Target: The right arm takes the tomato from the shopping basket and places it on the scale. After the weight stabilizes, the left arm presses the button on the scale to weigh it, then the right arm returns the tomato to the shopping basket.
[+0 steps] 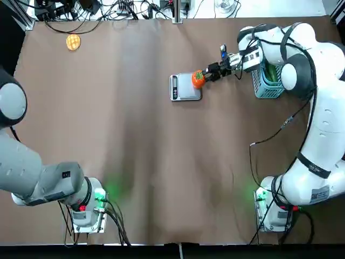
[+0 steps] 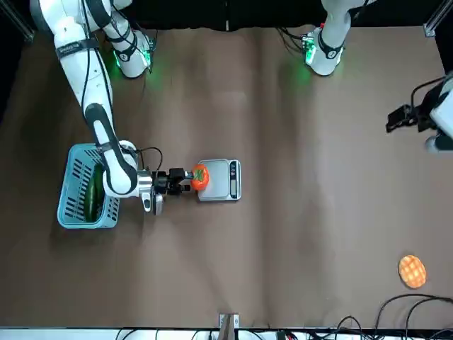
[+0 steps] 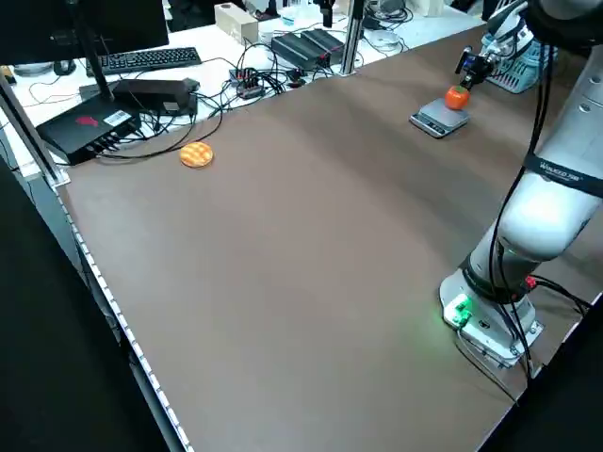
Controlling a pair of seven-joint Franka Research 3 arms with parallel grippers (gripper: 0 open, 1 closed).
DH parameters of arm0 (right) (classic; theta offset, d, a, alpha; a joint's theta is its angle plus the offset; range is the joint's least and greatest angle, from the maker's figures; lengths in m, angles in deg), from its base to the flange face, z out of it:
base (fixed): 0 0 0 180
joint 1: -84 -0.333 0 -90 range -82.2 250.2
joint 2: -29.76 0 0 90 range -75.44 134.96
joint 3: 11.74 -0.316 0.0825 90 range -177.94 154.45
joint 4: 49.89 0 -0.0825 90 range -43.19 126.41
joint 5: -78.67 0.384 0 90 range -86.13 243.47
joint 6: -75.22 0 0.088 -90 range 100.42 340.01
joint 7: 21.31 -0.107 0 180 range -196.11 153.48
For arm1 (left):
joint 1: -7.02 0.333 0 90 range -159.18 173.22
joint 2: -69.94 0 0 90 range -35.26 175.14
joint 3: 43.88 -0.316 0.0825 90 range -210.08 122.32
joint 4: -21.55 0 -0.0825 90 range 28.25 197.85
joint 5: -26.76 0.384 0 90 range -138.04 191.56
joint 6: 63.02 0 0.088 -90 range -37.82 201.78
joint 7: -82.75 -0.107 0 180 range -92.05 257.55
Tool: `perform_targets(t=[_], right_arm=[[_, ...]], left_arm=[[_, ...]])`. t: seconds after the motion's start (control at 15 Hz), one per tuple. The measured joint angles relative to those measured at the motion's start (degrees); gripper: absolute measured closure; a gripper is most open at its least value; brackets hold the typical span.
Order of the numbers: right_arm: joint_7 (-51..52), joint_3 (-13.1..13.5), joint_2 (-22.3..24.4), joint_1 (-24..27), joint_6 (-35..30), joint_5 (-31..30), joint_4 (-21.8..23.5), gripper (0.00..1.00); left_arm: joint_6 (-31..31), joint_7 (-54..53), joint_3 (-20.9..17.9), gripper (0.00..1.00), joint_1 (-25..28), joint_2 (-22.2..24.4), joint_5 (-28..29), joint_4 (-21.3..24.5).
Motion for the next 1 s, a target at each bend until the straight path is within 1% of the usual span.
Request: perform_targets(t=[0.07, 0.2, 0.33, 0.53, 0.67, 1.0], right_arm=[[0.00, -0.02, 0.00, -0.01, -0.04, 0.06, 0.00, 0.00], [0.01, -0.02, 0.00, 0.00, -0.40, 0.13, 0.00, 0.00], [0.01, -0.02, 0.00, -0.01, -0.95, 0.16, 0.00, 0.00], [0.02, -0.17, 0.00, -0.01, -1.69, 0.22, 0.00, 0.00], [0.02, -0.55, 0.00, -0.01, -1.82, 0.28, 0.02, 0.00], [0.17, -1.06, -0.01, -0.03, -1.83, 1.08, 0.72, 0.00]], left_arm=[[-0.42, 0.06, -1.77, 0.00, -0.77, 1.19, 0.00, 0.38], [-0.63, 0.63, -6.80, 0.00, -3.85, 3.46, -0.03, 1.69], [-0.65, 4.14, -10.40, 0.00, -6.77, 5.62, -0.05, 3.75], [-0.59, 7.32, -13.04, 0.00, -9.77, 8.51, -0.05, 7.22], [-0.56, 7.39, -15.03, 0.00, -11.93, 9.59, -0.05, 8.14], [-0.51, 7.39, -15.39, 0.00, -12.21, 9.97, -1.96, 8.65]])
